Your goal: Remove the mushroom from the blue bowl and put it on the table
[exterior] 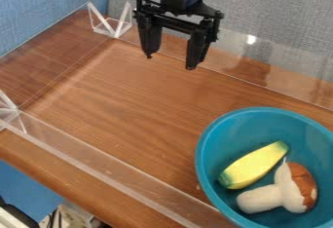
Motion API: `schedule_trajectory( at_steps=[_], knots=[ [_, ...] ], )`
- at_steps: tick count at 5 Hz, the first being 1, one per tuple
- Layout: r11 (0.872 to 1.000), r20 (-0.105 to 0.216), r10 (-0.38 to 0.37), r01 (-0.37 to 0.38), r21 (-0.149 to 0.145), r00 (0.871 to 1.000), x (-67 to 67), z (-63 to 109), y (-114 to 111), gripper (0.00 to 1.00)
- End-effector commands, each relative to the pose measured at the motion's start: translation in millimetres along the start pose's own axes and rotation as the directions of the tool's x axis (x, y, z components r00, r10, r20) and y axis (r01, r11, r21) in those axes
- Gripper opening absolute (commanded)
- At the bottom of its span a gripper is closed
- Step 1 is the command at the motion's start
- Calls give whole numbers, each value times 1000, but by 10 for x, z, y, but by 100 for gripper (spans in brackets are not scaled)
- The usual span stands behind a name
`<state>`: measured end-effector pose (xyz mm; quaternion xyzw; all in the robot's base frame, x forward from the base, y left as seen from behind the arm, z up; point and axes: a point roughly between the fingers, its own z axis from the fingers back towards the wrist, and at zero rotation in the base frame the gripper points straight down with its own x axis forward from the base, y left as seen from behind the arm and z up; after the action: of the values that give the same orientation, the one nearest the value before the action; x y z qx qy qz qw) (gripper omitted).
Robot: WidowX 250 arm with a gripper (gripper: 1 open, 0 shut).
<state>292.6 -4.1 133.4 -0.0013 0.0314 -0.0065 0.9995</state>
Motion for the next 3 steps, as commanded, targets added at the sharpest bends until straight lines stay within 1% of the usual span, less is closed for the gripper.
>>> schedule_trajectory(
  at_steps=[1, 2, 3],
  knots=[
    [1000, -28, -24, 24, -4, 999, -90, -91, -83, 100],
    [991, -32, -131, 130, -7, 991, -192, -171, -521, 100],
    [969, -24, -248, 248, 7, 968, -223, -277, -1027, 100]
  ],
)
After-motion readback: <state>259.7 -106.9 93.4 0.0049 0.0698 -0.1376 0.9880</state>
